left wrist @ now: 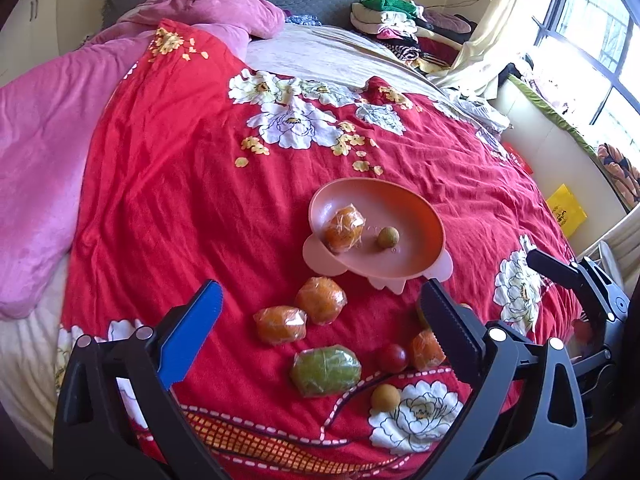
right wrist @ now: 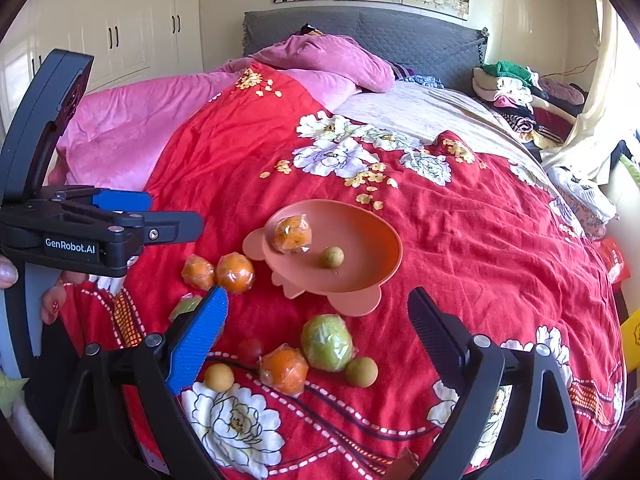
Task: Organize fruits
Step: 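Withdraw both tools from the plate, then grasp the wrapped green pomelo with the left tool while the right tool grasps a wrapped orange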
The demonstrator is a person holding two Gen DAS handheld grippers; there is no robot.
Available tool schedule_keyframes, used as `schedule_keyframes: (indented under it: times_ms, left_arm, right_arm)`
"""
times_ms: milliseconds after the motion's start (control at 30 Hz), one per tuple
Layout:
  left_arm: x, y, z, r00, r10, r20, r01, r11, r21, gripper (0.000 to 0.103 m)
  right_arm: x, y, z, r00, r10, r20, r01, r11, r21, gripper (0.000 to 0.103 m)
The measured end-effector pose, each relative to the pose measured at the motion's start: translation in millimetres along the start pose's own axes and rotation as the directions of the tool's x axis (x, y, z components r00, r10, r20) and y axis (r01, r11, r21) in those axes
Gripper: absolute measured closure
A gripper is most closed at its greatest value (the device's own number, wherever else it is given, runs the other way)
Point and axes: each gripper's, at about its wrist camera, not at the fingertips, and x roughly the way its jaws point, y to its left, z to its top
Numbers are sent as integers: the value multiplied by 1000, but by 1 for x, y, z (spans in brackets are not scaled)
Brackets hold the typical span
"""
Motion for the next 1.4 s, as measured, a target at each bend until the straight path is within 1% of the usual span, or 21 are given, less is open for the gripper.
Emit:
schedule_keyframes:
  times_ms: [267, 567, 967, 1133, 1400]
  left_arm:
    - [-12, 9, -14, 1000, 16, -3, -17, 1000, -3, 10]
    - [-15, 22, -31, 999, 34, -29, -34, 999, -8, 10]
    - [4, 16, -57, 995, 18, -100, -16, 1000, 14, 10]
    - [12, 10, -66, 992, 17, -123, -13, 999, 33, 10]
    - [29, 5, -72, 988, 15, -154, -8, 999, 47, 10]
  right_arm:
    - [-6, -1, -7, 1000, 15, -6, -15, 999, 31, 11]
    - [-5, -4, -28, 999, 23, -49, -21, 999, 45, 10]
    - [9, -4, -57, 991, 27, -130, -20, 998, 55, 10]
    - [15, -2, -63, 989, 29, -146, -22, 998, 56, 10]
    - [30, 1, -67, 986, 39, -164, -31, 998, 52, 10]
